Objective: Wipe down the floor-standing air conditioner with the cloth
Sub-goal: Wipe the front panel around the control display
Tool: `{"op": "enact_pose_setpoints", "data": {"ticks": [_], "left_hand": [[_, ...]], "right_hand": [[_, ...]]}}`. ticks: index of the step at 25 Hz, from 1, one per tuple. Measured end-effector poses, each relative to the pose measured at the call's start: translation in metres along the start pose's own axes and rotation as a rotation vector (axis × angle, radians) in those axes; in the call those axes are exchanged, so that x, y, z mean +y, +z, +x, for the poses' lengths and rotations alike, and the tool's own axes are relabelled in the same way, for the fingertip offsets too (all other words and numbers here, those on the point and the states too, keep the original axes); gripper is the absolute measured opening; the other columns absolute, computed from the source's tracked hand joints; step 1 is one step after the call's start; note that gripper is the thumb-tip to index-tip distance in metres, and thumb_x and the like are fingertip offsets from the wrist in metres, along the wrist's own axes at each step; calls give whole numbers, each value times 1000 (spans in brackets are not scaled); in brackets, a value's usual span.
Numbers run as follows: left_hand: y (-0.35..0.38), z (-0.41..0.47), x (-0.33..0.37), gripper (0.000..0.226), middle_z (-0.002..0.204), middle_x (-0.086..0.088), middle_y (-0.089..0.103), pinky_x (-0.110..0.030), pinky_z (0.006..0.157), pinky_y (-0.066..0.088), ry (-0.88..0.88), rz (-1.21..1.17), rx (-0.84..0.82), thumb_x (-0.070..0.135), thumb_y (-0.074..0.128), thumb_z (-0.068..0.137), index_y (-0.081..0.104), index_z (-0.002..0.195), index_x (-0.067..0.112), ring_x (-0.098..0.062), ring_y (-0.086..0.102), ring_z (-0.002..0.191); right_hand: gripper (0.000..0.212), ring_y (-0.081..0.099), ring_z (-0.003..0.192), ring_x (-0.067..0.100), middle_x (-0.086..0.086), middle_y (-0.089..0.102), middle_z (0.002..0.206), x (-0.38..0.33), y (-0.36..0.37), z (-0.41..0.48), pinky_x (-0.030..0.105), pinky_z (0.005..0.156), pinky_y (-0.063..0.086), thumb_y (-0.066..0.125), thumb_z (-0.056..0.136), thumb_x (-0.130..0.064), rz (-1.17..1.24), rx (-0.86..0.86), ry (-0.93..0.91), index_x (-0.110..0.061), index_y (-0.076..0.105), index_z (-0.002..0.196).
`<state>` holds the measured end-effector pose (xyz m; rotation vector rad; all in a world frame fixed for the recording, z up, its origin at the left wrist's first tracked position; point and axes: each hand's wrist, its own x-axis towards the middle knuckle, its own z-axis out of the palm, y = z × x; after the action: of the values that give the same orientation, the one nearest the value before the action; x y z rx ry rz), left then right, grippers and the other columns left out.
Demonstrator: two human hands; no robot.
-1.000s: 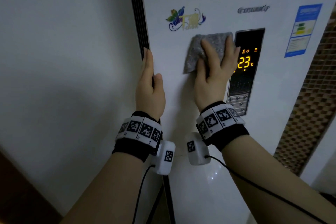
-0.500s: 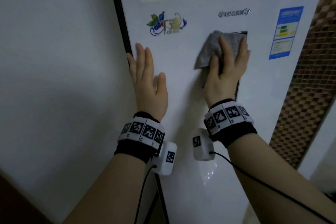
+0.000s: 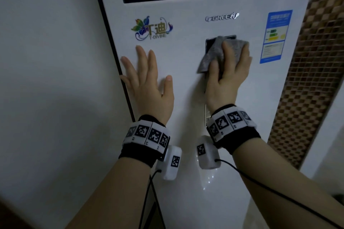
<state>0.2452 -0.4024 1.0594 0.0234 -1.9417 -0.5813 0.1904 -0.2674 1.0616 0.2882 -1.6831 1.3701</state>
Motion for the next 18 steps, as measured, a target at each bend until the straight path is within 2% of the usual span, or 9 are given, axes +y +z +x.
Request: {"op": "enact_pose_setpoints", "data": {"ticks": [2, 3, 7, 11, 15, 18], "left_hand": [[5, -2, 3, 68, 160, -4, 4, -47, 111, -18, 1, 56, -13, 30, 48, 89, 21, 150, 16, -34, -15, 144], [7, -2, 5, 69, 160, -3, 3, -48, 111, -18, 1, 74, -17, 31, 47, 89, 20, 151, 18, -34, -15, 144], [14, -1, 8, 71, 160, -4, 0, -56, 112, -14, -14, 131, -11, 36, 49, 89, 18, 151, 20, -37, -16, 143], [24, -1, 17, 73, 160, -5, 0, -57, 110, -15, -16, 169, 3, 41, 49, 88, 17, 151, 24, -39, -15, 143], [33, 0, 24, 75, 160, -6, -3, -58, 111, -14, -33, 192, 9, 46, 49, 86, 16, 151, 28, -39, -15, 143], [40, 0, 32, 77, 160, -7, -2, -60, 110, -13, -41, 199, 23, 48, 50, 85, 15, 151, 29, -40, -15, 143]], "right_hand": [[42, 8, 142, 42, 19, 15, 154, 5, -1, -6, 44, 115, 4, 52, 93, -14, -38, -89, -142, -19, 48, 135], [42, 8, 142, 41, 19, 15, 154, 8, -4, -1, 43, 115, 5, 52, 93, -13, -32, -86, -153, -19, 49, 134], [44, 10, 142, 37, 17, 15, 155, 10, -11, 19, 36, 115, 8, 49, 94, -15, 25, 45, 53, -18, 45, 137], [44, 5, 143, 38, 16, 13, 155, 16, -14, 11, 40, 116, 4, 49, 93, -12, -17, -87, -123, -22, 46, 136], [41, 14, 141, 42, 22, 18, 152, 22, -24, 32, 37, 115, 10, 48, 94, -12, 26, 57, 3, -14, 47, 135], [42, 10, 142, 40, 19, 16, 154, 21, -21, 23, 41, 116, 8, 49, 94, -13, -16, -34, -77, -18, 46, 135]]}}
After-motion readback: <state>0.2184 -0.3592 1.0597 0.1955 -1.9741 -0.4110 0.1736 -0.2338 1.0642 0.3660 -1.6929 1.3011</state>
